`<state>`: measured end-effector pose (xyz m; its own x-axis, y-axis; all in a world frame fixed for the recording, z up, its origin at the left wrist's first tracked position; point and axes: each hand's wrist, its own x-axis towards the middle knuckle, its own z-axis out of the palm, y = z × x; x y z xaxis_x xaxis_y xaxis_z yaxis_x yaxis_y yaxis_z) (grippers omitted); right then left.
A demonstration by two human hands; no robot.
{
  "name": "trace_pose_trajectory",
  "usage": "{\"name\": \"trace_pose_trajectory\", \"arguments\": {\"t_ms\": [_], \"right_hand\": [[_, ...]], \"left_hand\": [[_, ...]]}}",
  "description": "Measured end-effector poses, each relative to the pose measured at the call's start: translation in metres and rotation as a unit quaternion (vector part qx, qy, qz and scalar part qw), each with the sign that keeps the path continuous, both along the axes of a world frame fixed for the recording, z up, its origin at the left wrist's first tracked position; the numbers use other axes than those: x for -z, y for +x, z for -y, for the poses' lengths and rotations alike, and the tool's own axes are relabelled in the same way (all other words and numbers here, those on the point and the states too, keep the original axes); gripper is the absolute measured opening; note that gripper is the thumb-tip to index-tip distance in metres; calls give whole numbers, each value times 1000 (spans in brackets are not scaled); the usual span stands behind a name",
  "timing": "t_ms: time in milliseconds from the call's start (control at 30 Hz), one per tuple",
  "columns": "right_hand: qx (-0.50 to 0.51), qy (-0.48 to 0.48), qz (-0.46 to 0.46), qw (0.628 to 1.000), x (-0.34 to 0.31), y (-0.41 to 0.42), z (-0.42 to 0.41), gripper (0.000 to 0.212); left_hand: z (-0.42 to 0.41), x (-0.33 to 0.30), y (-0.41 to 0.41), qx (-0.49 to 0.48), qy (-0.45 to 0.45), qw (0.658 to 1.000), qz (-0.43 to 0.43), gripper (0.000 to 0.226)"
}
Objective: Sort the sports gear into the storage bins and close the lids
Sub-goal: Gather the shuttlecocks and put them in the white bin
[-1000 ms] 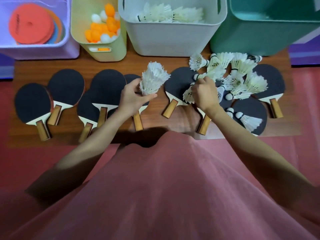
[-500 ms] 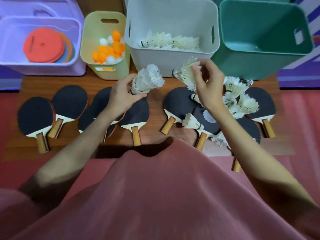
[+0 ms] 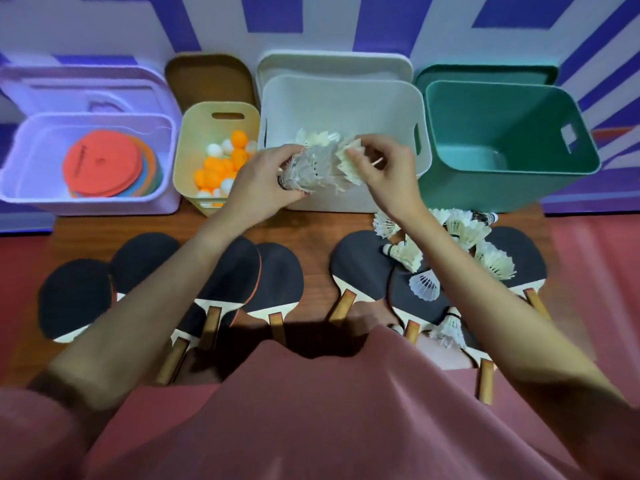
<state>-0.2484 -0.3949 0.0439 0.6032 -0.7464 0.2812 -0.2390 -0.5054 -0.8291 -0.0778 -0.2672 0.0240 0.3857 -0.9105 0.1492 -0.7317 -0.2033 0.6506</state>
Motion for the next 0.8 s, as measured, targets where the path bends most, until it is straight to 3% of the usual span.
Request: {"name": "trace_pose_trajectory", "arguments": {"t_ms": [167, 567, 633, 800], "right_hand": [[38, -15, -15, 999, -11, 29, 41, 23], [48, 120, -53, 990, 41, 69, 99, 23], [36, 105, -87, 990, 52, 72, 105, 27], [-7, 38, -220, 975, 85, 85, 123, 15]], "left_hand": [[36, -19, 26, -40, -9, 999, -3, 60], [132, 24, 71, -37, 166, 985, 22, 63], [142, 36, 76, -33, 194, 980, 17, 64], [160, 63, 83, -2, 261, 964, 43, 50]]}}
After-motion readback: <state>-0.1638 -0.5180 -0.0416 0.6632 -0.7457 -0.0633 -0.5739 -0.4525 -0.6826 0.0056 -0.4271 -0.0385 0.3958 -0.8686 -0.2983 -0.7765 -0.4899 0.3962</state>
